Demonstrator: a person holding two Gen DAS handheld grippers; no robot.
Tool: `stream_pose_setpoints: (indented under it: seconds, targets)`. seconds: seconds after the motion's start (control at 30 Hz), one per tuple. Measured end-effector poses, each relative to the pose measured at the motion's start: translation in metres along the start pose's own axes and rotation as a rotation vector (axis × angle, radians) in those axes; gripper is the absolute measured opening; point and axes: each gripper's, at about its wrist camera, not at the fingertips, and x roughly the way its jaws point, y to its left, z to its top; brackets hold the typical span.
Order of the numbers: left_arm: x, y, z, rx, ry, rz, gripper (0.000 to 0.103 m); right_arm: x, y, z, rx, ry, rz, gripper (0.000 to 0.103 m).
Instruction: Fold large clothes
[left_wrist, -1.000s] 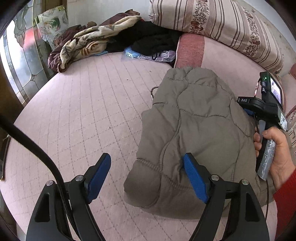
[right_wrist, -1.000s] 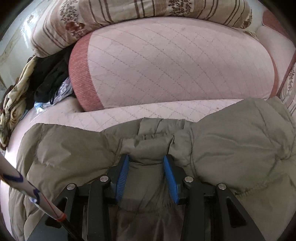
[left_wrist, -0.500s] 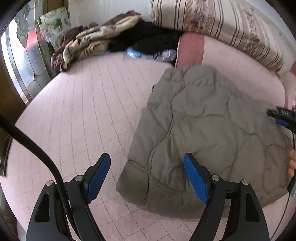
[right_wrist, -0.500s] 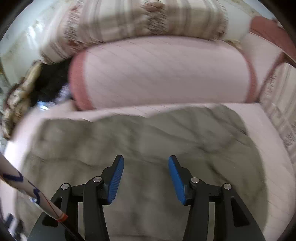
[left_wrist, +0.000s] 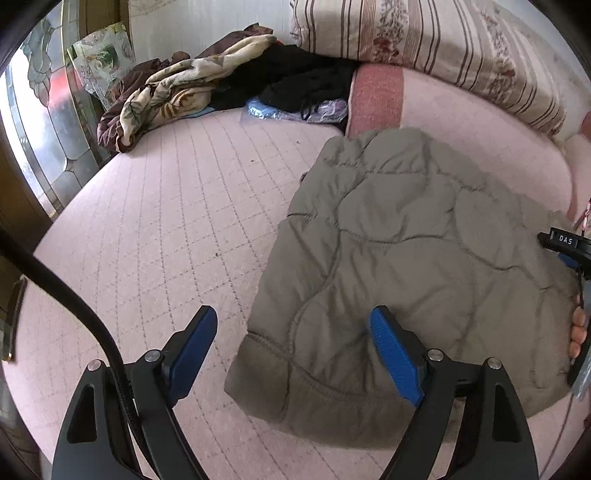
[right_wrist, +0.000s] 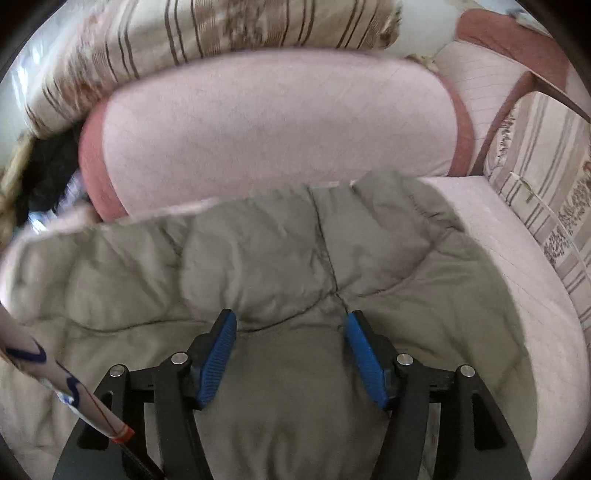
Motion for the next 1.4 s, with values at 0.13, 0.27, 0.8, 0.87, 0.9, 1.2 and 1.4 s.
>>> stream_pose_setpoints:
  seconds: [0.13, 0.27, 0.8, 0.87, 0.9, 1.2, 1.4]
  targets:
    - [-0.019, 0.002, -0.005, -0.017, -0.027, -0.036, 0.084, -0.043, 0.024, -0.007, -0.049, -0.051, 0.069, 0.066]
    - [-0.032, 0.000, -0.009, -0.011, -0.055, -0.046, 0.084, -0.055, 0.068, -0.015, -0.129, -0.041, 0.150, 0.066]
    - [-0.045, 0.000, -0.011, 0.007, -0.091, -0.056, 0.084, -0.005, 0.130, -0.025, -0.225, 0.013, 0.045, 0.079]
    - [-0.048, 0.000, -0.012, 0.004, -0.096, -0.060, 0.084, -0.024, 0.121, -0.028, -0.231, -0.017, 0.060, 0.079]
    - [-0.050, -0.001, -0.012, 0.004, -0.100, -0.061, 0.084, -0.039, 0.108, -0.032, -0.229, -0.029, 0.076, 0.079]
    - [-0.060, 0.000, -0.016, -0.011, -0.121, -0.075, 0.084, -0.092, -0.051, -0.087, -0.075, -0.046, -0.072, 0.079]
    - [-0.061, -0.002, -0.018, -0.018, -0.126, -0.074, 0.084, -0.056, -0.119, -0.103, 0.085, 0.055, -0.070, 0.078]
